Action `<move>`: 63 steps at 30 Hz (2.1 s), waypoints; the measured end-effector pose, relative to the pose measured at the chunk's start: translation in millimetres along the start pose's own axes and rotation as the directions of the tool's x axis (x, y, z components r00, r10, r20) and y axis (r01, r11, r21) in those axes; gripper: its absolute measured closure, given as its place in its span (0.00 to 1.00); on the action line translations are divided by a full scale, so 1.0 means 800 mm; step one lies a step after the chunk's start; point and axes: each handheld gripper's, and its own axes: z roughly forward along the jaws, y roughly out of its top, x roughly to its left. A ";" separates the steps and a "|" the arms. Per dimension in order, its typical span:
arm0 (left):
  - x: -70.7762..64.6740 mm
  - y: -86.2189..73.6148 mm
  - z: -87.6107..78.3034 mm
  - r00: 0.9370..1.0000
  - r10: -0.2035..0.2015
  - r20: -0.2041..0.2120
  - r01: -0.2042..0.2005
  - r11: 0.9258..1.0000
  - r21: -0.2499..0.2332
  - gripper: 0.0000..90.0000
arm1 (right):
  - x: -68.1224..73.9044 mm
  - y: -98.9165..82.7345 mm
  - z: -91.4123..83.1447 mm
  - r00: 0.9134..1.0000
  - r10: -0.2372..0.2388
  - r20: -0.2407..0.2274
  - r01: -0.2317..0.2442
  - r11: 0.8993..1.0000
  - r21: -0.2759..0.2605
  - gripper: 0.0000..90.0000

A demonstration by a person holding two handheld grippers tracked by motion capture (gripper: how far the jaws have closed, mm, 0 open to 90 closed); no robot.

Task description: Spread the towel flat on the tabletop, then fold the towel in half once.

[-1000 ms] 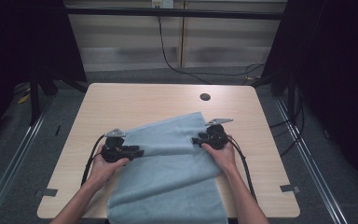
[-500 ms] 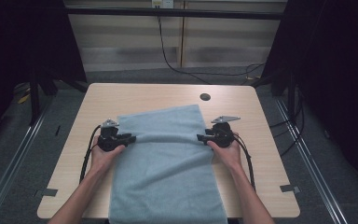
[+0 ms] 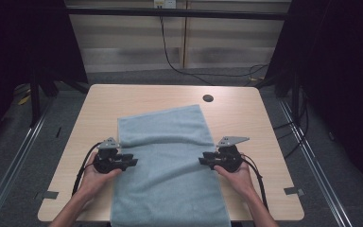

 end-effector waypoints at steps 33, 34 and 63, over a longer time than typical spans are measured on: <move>-0.025 -0.017 -0.007 0.997 0.005 0.079 -0.004 1.000 -0.007 0.71 | -0.022 -0.033 -0.008 0.987 0.024 0.157 -0.034 0.997 0.066 0.55; -0.028 -0.016 -0.006 0.997 0.020 0.077 -0.020 1.000 -0.004 0.71 | -0.020 -0.034 -0.011 0.986 0.040 0.162 -0.052 0.996 0.072 0.55; -0.090 -0.038 -0.033 0.977 0.074 0.199 -0.077 0.997 0.008 0.67 | 0.037 -0.076 -0.055 0.994 0.080 0.081 -0.087 0.993 0.085 0.53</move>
